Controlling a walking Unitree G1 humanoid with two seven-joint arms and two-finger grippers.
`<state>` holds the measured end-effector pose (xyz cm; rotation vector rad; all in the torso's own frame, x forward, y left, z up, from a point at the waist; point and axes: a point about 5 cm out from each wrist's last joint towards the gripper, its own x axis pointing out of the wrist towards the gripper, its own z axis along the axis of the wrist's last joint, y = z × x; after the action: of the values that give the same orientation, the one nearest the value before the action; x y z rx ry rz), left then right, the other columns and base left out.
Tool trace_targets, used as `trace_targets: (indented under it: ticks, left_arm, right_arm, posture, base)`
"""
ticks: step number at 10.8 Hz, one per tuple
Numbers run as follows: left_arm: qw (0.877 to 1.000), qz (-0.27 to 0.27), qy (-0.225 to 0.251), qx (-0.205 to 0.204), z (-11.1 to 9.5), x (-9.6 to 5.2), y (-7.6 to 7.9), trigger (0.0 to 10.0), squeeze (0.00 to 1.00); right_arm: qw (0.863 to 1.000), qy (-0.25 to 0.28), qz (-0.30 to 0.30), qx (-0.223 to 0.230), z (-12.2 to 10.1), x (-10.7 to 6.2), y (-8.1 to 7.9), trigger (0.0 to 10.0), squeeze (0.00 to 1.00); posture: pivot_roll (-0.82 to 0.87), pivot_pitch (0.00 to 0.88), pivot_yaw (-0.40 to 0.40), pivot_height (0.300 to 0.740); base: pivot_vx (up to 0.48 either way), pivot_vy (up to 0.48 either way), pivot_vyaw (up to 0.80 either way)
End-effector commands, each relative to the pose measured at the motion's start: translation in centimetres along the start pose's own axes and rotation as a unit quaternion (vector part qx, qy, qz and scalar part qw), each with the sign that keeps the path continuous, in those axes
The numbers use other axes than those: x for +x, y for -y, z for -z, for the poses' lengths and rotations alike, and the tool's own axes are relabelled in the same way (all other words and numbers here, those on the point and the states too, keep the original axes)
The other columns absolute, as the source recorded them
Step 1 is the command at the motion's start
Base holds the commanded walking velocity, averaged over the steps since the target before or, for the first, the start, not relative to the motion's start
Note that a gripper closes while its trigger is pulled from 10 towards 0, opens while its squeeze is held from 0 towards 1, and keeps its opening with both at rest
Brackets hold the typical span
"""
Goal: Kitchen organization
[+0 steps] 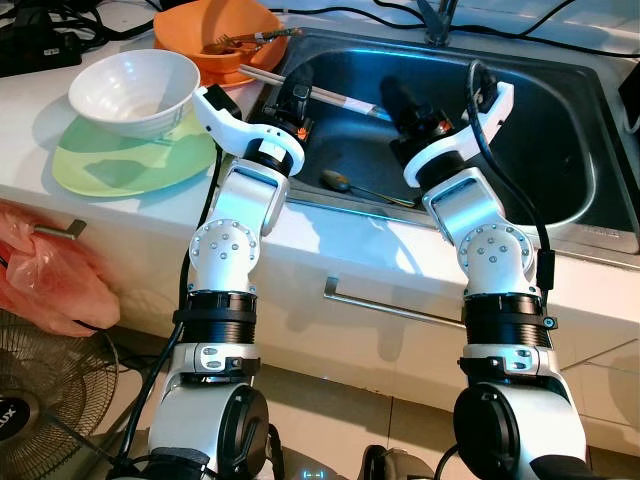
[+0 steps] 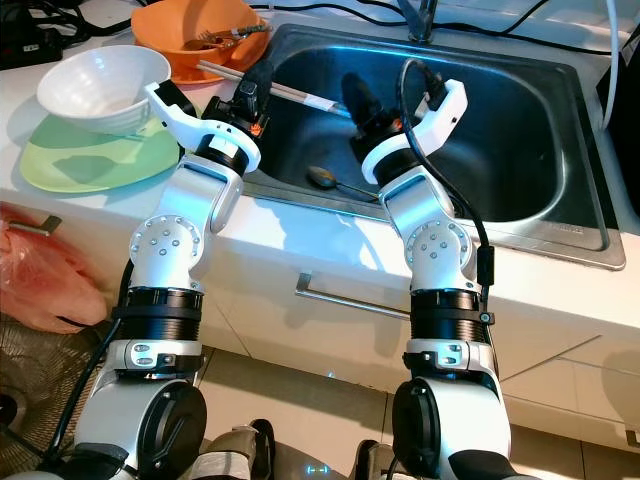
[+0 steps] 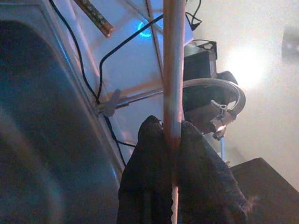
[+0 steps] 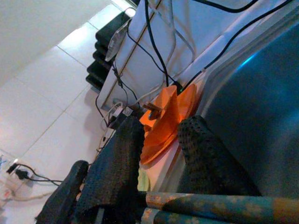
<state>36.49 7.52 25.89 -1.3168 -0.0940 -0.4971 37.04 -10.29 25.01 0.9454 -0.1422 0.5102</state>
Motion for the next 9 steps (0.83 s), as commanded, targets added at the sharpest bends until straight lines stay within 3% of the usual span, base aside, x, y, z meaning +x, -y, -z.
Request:
trace_targets:
  ticks: [1,3,4,9]
  left_arm:
    - [0.993,-0.061,-0.048,-0.092,6.45,-1.37,-2.16,0.0,0.00]
    - [0.992,-0.066,-0.048,-0.094,6.56,-1.42,-2.30,0.0,0.00]
    - [0.992,-0.067,-0.053,-0.089,6.64,-1.40,-2.31,10.0,1.00]
    - [0.992,-0.075,-0.059,-0.088,6.72,-1.41,-2.48,10.0,1.00]
  right_arm:
    - [0.999,0.025,-0.030,-0.008,-1.21,0.66,-1.50,0.0,0.00]
    - [0.999,0.026,-0.031,-0.005,-1.10,0.77,-1.60,0.0,0.00]
    - [0.999,0.027,-0.031,-0.005,-1.14,0.83,-1.61,0.0,0.00]
    - [0.999,0.038,-0.025,-0.007,-1.54,1.14,-1.59,0.0,0.00]
  posture:
    - [0.00,0.167,0.023,0.740]
    - [0.00,0.169,0.022,0.740]
    - [0.00,0.169,0.021,0.740]
    - [0.01,0.169,0.021,0.740]
  base:
    - [0.000,0.000,0.00]
    - [0.000,0.000,0.00]
    - [0.000,0.000,0.00]
    - [0.000,0.000,0.00]
